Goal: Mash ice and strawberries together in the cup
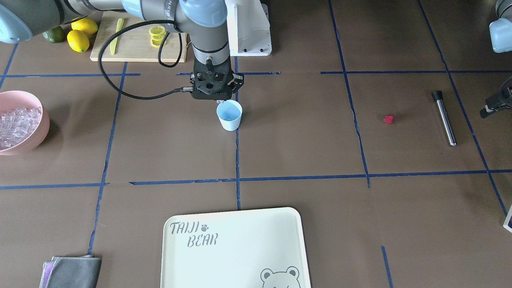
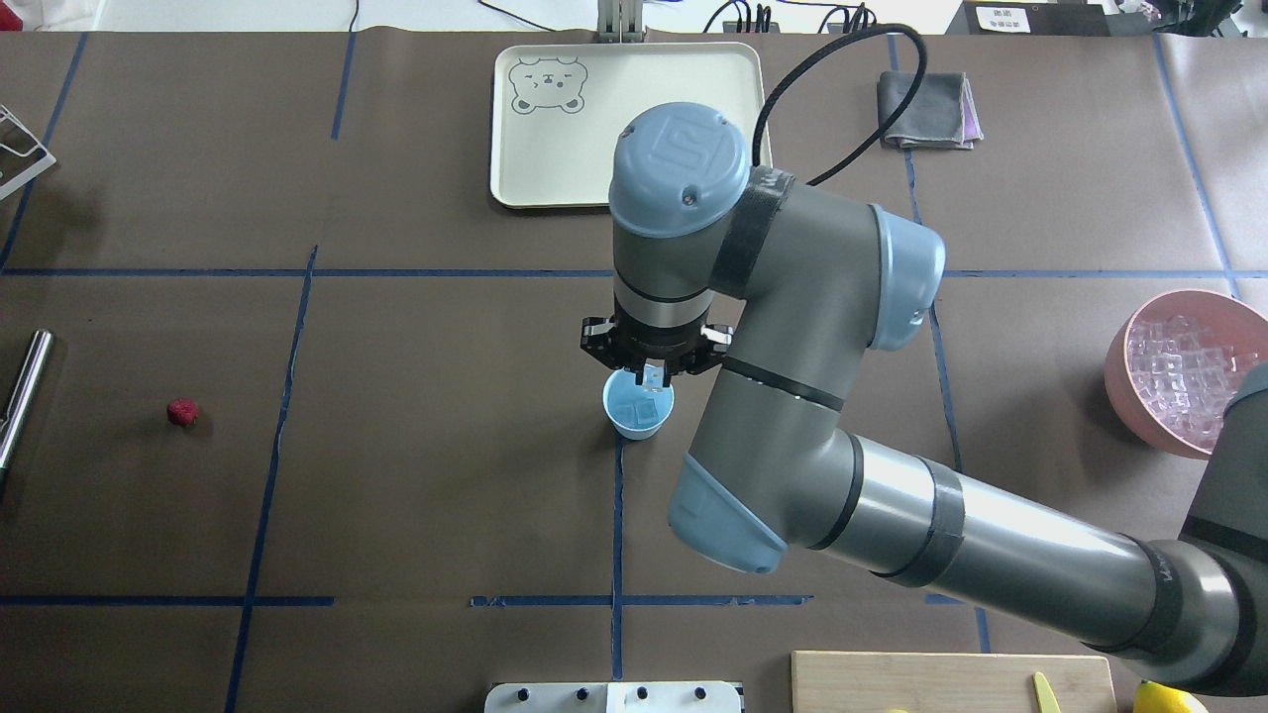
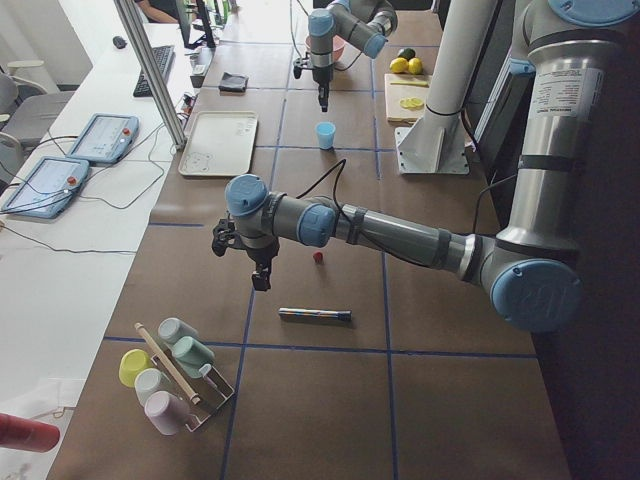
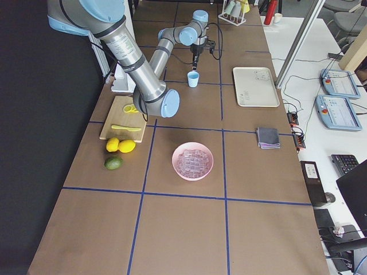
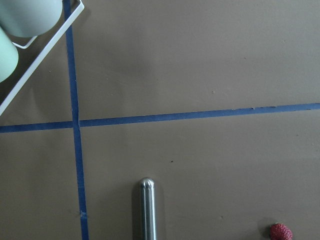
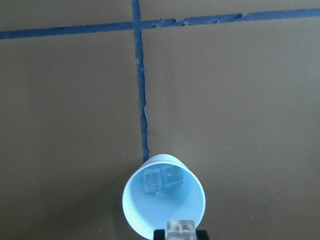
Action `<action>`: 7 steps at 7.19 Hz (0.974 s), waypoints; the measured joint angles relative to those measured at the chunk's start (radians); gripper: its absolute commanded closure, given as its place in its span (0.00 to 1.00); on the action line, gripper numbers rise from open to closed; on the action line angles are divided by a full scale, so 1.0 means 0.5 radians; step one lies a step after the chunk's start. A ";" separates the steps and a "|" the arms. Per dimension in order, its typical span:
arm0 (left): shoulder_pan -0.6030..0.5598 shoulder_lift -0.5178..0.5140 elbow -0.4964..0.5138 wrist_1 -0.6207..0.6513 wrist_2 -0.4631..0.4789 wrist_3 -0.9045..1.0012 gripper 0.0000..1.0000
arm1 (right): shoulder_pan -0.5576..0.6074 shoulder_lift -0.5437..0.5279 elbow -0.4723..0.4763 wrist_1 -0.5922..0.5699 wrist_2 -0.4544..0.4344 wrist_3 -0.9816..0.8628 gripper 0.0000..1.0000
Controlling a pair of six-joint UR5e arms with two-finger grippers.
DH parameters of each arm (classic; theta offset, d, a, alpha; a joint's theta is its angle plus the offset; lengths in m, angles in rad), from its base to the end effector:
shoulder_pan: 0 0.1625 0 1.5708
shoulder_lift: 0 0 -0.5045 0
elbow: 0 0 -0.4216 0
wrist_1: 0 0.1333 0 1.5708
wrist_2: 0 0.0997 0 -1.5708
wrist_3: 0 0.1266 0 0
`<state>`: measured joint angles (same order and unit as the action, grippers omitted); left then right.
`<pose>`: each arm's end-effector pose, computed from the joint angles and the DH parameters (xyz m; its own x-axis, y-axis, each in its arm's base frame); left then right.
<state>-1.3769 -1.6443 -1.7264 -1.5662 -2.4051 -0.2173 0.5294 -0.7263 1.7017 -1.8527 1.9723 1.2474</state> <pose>0.0699 -0.5608 0.6306 0.6531 0.0782 -0.7532 -0.0482 0.9969 0.0617 -0.6178 -0.4586 0.1744 0.7085 0.0757 0.7016 -0.0254 0.9963 -0.0818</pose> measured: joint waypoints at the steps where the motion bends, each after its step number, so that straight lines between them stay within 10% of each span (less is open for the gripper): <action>1: 0.005 0.000 -0.007 0.000 0.003 -0.006 0.00 | -0.028 0.033 -0.075 0.045 -0.024 0.025 0.97; 2: 0.008 0.000 -0.009 0.000 0.008 -0.008 0.00 | -0.038 0.058 -0.126 0.065 -0.041 0.034 0.92; 5: 0.034 -0.002 -0.012 0.000 0.012 -0.020 0.00 | -0.041 0.072 -0.167 0.076 -0.066 0.039 0.36; 7: 0.051 -0.003 -0.013 0.000 0.012 -0.035 0.00 | -0.036 0.065 -0.172 0.076 -0.071 0.030 0.32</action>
<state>-1.3515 -1.6459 -1.7331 -1.5662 -2.3992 -0.2349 0.5112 -0.6940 1.6159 -1.8147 1.9367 1.2622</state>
